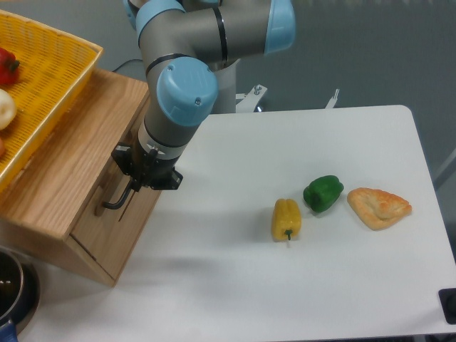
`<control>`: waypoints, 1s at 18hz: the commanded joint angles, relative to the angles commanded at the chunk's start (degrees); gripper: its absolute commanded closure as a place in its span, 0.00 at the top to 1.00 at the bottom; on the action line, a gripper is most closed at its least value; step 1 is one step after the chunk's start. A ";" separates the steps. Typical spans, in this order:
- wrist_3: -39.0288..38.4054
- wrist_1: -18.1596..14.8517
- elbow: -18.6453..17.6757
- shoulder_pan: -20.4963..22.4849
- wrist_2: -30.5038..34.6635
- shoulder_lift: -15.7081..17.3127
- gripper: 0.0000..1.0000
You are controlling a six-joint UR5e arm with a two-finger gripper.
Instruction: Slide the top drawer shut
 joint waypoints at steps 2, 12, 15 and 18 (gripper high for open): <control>0.09 0.00 0.00 0.09 0.00 -0.09 0.00; 0.97 2.28 1.32 4.65 0.26 -0.09 0.17; 4.38 5.61 1.49 7.72 1.22 -0.09 0.52; 12.02 9.49 0.97 10.36 8.32 -0.17 0.99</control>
